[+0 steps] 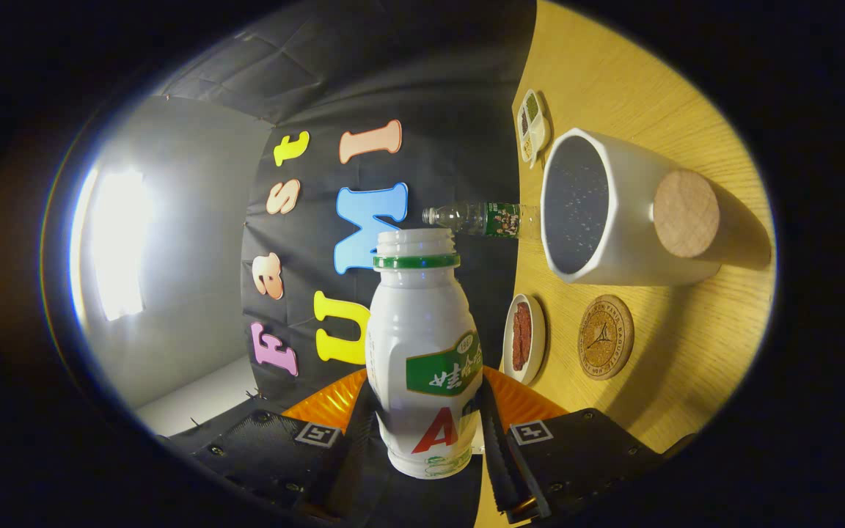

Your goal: Take the bottle from table, then pour the juice into the cup, finally place the bottle on the coaster

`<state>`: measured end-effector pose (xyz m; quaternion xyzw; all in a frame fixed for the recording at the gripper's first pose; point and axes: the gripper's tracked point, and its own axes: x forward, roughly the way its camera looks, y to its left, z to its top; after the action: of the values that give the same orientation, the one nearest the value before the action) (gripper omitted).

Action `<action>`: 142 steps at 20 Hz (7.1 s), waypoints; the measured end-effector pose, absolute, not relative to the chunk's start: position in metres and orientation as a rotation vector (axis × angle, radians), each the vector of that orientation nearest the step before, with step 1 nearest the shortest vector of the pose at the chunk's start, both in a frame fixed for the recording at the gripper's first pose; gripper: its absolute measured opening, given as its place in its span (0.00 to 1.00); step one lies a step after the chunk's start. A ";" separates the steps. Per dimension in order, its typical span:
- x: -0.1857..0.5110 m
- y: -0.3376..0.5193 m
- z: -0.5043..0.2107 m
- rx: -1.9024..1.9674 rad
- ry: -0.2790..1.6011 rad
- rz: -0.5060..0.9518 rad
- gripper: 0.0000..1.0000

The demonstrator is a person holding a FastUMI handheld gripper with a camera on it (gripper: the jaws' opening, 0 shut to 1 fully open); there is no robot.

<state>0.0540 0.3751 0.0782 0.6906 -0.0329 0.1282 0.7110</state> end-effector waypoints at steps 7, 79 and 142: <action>0.051 0.372 0.085 1.638 -0.096 0.303 0.70; 0.043 0.364 0.112 1.818 -0.182 0.385 0.69; 0.061 0.329 0.104 2.319 -0.201 0.205 0.70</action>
<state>0.0609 0.3285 0.1044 0.9131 -0.0791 0.0807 0.3919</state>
